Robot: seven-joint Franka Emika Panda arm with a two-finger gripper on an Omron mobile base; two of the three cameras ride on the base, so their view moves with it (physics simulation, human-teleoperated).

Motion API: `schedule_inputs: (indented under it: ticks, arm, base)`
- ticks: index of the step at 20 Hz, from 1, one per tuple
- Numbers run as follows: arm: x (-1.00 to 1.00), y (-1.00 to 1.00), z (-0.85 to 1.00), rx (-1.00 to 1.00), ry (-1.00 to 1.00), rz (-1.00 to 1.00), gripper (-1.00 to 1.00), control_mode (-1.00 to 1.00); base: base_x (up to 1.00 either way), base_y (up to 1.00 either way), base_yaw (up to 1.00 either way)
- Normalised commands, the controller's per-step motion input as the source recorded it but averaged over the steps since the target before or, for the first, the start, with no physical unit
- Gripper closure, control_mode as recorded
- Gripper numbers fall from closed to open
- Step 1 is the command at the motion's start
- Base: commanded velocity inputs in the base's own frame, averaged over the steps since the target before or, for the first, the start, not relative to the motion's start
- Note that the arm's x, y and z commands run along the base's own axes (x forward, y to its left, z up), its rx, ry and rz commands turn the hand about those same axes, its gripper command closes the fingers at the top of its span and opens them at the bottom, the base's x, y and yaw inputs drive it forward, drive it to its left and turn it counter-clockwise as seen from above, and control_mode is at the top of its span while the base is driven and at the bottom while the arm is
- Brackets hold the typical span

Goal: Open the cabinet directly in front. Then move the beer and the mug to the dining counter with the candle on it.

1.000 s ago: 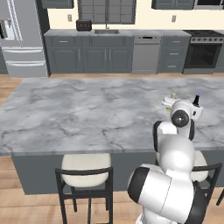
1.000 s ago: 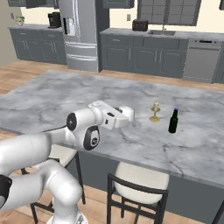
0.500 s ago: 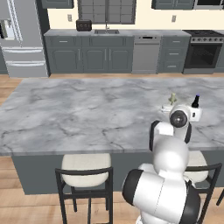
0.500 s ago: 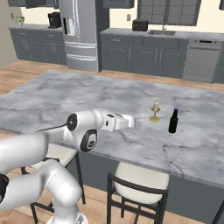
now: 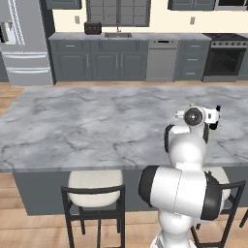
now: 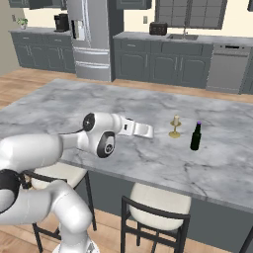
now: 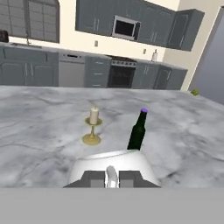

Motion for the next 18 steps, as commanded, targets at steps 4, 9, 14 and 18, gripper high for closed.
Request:
schedule_inputs:
  ticks: [4, 9, 14, 18]
  arm:
    - [0.21, -0.05, -0.22, 0.00, 0.04, 0.01, 1.00, -1.00]
    - [0.00, -0.17, -0.28, 0.04, -0.03, 0.00, 1.00, -1.00]
    - [0.00, -0.09, -0.04, 0.11, -0.27, 0.02, 1.00, -1.00]
    - [0.00, -0.01, -0.03, 0.12, -0.31, 0.03, 1.00, -1.00]
  base:
    - [0.00, 0.00, 0.00]
    - [0.00, 0.00, 0.00]
    - [0.00, 0.00, 0.00]
    - [0.00, 0.00, 0.00]
